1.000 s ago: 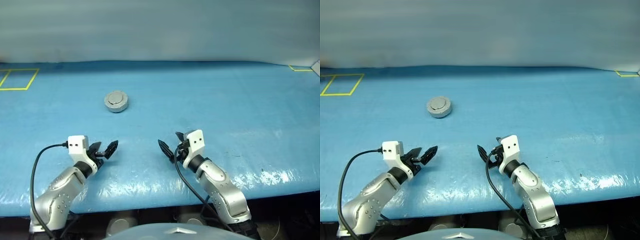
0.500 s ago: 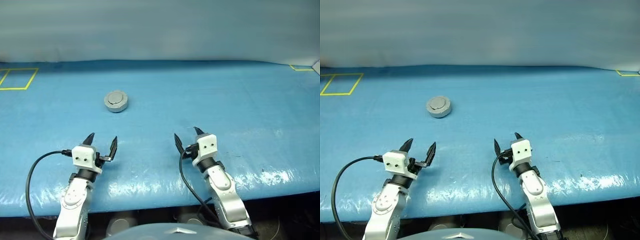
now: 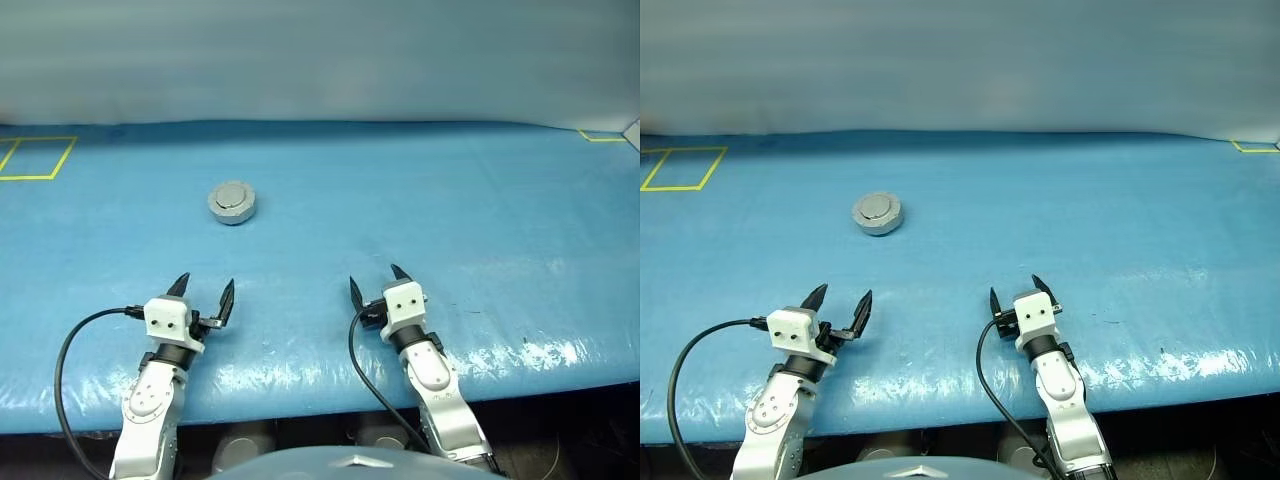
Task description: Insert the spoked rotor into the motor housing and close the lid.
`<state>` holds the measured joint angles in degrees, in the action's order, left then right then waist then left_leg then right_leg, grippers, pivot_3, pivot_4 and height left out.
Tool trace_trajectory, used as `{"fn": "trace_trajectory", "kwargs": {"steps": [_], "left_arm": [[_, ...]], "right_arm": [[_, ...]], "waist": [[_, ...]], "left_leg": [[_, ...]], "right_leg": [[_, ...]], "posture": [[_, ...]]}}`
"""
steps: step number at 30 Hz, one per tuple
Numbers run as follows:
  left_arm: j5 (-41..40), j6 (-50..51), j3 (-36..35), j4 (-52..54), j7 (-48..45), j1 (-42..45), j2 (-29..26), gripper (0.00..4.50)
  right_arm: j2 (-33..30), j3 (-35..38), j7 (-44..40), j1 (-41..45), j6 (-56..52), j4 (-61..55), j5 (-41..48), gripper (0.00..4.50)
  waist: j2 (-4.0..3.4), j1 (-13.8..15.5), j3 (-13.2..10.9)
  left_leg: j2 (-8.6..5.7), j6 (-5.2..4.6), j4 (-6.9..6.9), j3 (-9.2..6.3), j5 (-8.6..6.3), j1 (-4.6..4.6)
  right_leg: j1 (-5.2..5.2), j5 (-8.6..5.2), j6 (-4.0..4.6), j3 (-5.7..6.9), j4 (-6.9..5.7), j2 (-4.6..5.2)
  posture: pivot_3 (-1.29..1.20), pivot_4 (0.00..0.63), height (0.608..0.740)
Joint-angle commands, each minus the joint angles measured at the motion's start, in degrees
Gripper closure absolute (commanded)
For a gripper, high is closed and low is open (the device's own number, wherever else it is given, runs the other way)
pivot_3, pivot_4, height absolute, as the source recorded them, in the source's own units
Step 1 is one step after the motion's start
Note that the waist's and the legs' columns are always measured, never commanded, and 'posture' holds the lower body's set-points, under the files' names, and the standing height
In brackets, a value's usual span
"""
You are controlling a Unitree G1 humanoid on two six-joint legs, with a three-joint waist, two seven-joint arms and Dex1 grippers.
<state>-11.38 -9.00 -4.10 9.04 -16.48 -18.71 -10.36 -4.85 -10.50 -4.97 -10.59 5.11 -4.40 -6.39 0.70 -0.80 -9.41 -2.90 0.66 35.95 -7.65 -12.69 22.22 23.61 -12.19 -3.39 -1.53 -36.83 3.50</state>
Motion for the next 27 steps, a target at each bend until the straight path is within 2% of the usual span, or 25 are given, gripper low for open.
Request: {"fn": "trace_trajectory", "kwargs": {"steps": [1, 10, 27], "left_arm": [[-0.66, -0.48, -0.91, 0.28, -0.66, 1.27, -0.37, 0.01], [0.59, -0.45, -0.92, -1.11, -0.14, 4.78, -0.56, 0.01], [1.59, -0.14, -0.34, -1.58, -0.25, 4.90, -0.98, 0.01]], "right_arm": [[0.52, -0.34, 0.08, 0.14, 1.39, -1.38, 0.05, 0.00], [0.38, 0.06, 0.06, 1.96, 1.81, -1.24, -0.15, 0.00], [-0.03, 0.05, 0.21, 0.89, 0.84, -1.75, -0.62, 0.00]], "waist": [[0.00, 0.01, 0.00], [0.00, -0.06, 0.00], [0.00, -0.03, 0.00]], "left_leg": [[0.00, 0.00, 0.00, -0.01, 0.00, 0.00], [0.00, 0.00, 0.00, -0.03, 0.00, 0.00], [0.00, 0.00, 0.02, -0.04, 0.00, 0.00]], "right_leg": [[0.00, 0.00, 0.00, 0.01, 0.00, 0.00], [-0.01, 0.00, 0.00, 0.04, 0.00, -0.02], [-0.02, 0.00, 0.00, 0.05, -0.01, -0.02]], "posture": [[0.00, 0.150, 0.740], [0.00, 0.150, 0.740], [0.00, 0.150, 0.740]]}}
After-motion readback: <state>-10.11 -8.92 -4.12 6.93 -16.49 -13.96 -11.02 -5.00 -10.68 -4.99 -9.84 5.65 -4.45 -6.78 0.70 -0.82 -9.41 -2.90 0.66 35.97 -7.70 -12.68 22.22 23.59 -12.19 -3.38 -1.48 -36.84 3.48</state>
